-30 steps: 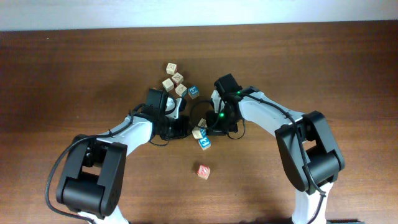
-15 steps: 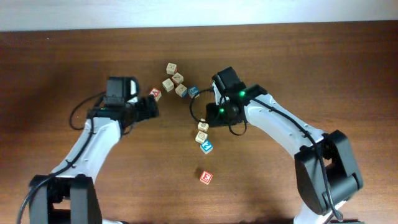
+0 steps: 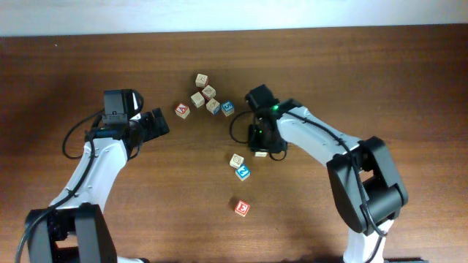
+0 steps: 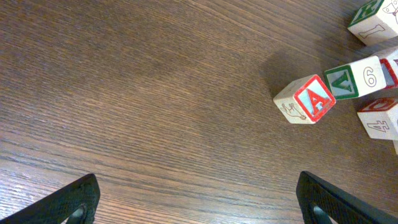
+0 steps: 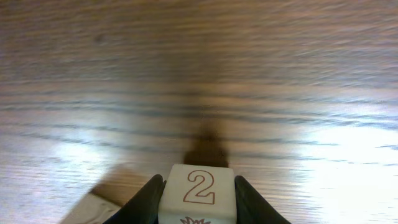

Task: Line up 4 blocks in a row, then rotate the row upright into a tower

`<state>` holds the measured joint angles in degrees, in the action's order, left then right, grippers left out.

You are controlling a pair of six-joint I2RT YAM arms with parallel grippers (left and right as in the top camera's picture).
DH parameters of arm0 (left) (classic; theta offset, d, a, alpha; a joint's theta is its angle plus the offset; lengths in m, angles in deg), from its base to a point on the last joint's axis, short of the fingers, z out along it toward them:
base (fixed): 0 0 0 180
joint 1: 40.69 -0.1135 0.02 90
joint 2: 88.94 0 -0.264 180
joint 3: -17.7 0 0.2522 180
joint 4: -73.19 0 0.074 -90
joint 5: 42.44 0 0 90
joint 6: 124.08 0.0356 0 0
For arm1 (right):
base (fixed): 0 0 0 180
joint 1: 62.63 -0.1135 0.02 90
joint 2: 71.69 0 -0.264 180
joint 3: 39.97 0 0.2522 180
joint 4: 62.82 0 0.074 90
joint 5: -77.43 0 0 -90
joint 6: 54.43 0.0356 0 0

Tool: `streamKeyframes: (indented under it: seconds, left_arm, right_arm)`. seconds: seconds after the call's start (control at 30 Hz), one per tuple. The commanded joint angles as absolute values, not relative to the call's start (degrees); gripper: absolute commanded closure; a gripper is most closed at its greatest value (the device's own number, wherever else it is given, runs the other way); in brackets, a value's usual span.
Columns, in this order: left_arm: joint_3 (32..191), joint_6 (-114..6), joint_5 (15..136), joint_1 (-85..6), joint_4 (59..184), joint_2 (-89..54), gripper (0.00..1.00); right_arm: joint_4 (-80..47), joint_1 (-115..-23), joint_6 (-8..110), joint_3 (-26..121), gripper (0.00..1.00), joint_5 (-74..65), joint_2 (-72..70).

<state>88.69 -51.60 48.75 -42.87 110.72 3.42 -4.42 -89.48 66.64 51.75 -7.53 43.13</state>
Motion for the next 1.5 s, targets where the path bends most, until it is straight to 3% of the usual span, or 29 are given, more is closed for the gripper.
streamKeyframes:
  seconds: [0.0,0.07,0.17,0.33,0.43,0.47,0.5,0.73,0.83,0.97,1.03,1.17,1.23,1.27,1.3,1.33,1.43,1.47]
  left_arm:
    - [89.3,-51.3,48.2,-43.0,110.6,2.8,0.01]
    - [89.3,-51.3,48.2,-43.0,110.6,2.8,0.01]
    - [89.3,-51.3,48.2,-43.0,110.6,2.8,0.01]
    - [89.3,-51.3,48.2,-43.0,110.6,2.8,0.01]
    - [89.3,-51.3,48.2,-43.0,110.6,2.8,0.01]
    - [89.3,-51.3,48.2,-43.0,110.6,2.8,0.01]
    - [89.3,-51.3,48.2,-43.0,110.6,2.8,0.01]
    - [89.3,-51.3,48.2,-43.0,110.6,2.8,0.01]
    - [89.3,-51.3,48.2,-43.0,110.6,2.8,0.01]
    - [89.3,-51.3,48.2,-43.0,110.6,2.8,0.01]
    - [89.3,-51.3,48.2,-43.0,110.6,2.8,0.01]
    - [89.3,-51.3,48.2,-43.0,110.6,2.8,0.01]
    - [89.3,-51.3,48.2,-43.0,110.6,2.8,0.01]
    - [89.3,-51.3,48.2,-43.0,110.6,2.8,0.01]
    - [89.3,-51.3,48.2,-43.0,110.6,2.8,0.01]
    - [89.3,-51.3,48.2,-43.0,110.6,2.8,0.01]
    - [89.3,-51.3,48.2,-43.0,110.6,2.8,0.01]
    - [89.3,-51.3,48.2,-43.0,110.6,2.8,0.01]
  right_arm:
    - [-3.4,-85.7,59.7,53.0,0.65,-8.8,43.7]
    - [-2.9,-84.0,56.8,53.0,0.65,-8.6,43.7]
    - [-0.4,-84.0,56.8,53.9,0.44,-8.6,43.3]
    - [12.4,-88.1,45.2,72.0,0.43,-6.7,43.0]
    - [9.8,-98.8,70.0,71.1,0.44,-9.3,43.2]
    - [8.1,-102.2,78.4,70.0,0.53,-15.1,43.4]
    - [7.2,-104.3,83.3,68.4,0.55,-18.0,44.5]
    - [5.9,-104.7,88.6,61.5,0.56,-16.2,47.0]
    - [5.4,-104.7,88.6,61.3,0.67,-16.2,47.0]
    - [3.5,-104.7,88.6,59.3,0.68,-16.2,47.0]
    - [1.8,-104.1,83.7,59.3,0.68,-16.2,47.0]
    - [0.2,-96.2,57.0,60.1,0.68,-14.8,47.0]
    - [-0.1,-95.2,57.6,60.3,0.51,-1.7,47.0]
    - [-0.6,-96.1,67.2,60.3,0.42,2.0,47.0]
    - [-1.1,-96.8,68.1,60.3,0.34,2.0,47.0]
    - [-1.1,-97.6,69.8,60.3,0.33,0.9,47.0]
    - [2.7,-101.2,78.1,60.2,0.43,-10.3,47.0]
    - [3.0,-101.2,78.1,60.2,0.61,-10.3,47.0]
